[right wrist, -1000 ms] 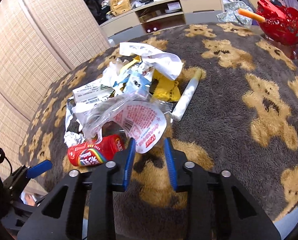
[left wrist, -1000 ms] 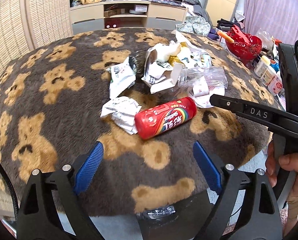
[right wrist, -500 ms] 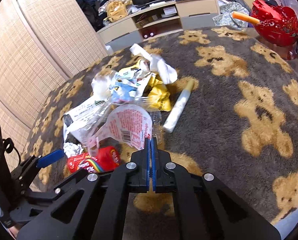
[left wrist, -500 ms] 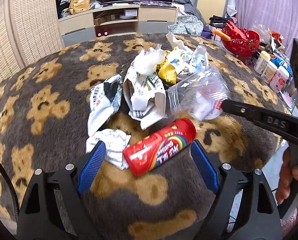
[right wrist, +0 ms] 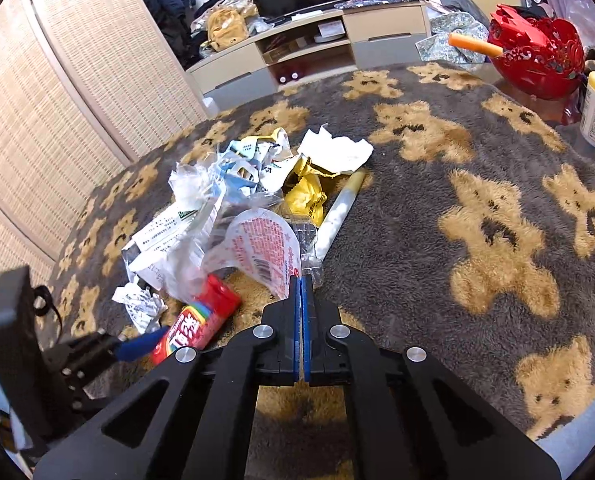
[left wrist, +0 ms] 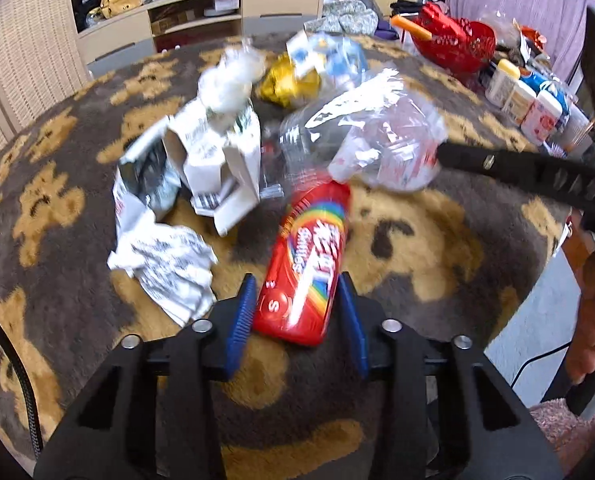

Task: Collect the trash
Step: 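Carry the Skittles tube and plastic bag to the bin and release both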

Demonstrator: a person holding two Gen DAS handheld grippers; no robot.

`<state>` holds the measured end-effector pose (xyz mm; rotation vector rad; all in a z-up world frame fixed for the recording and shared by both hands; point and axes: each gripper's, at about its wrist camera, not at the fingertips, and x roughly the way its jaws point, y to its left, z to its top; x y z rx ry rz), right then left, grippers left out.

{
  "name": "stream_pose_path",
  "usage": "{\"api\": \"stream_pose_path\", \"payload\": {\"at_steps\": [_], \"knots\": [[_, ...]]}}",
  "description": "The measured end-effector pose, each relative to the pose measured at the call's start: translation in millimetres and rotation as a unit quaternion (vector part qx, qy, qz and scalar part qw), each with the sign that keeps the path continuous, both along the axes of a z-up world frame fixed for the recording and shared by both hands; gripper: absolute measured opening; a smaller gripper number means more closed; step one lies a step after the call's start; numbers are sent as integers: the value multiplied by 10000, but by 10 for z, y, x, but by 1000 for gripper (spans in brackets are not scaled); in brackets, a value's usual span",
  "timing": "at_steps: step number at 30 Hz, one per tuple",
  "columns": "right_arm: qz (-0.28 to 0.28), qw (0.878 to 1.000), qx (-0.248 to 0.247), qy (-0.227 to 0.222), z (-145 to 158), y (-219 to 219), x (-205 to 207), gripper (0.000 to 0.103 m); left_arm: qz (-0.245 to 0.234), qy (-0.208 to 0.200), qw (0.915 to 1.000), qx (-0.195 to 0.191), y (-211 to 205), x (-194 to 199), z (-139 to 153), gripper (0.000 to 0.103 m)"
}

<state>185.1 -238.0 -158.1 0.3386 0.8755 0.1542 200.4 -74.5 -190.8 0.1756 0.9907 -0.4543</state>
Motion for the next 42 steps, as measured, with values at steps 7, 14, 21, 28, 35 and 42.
{"api": "stream_pose_path", "payload": {"at_steps": [7,14,21,28,35,42], "knots": [[-40,10000,-60,-60,34,-39,-132,3,92,-6,9998,-180,73,-157,20,35],[-157,9995,-283,-55,88,-113,-479,2,176,93,9995,-232,164,-483,60,35],[-267,9995,-155,4,22,-265,-903,3,189,164,9989,-384,200,-902,65,35],[-158,9995,128,-261,75,-244,-1364,3,211,118,9984,-516,210,-1344,113,34],[153,9995,163,-236,-47,-77,-1752,3,554,150,9971,-491,314,-1730,43,28],[572,9983,-20,77,-332,223,-2029,2,680,317,9960,-492,404,-2045,-168,26]]}}
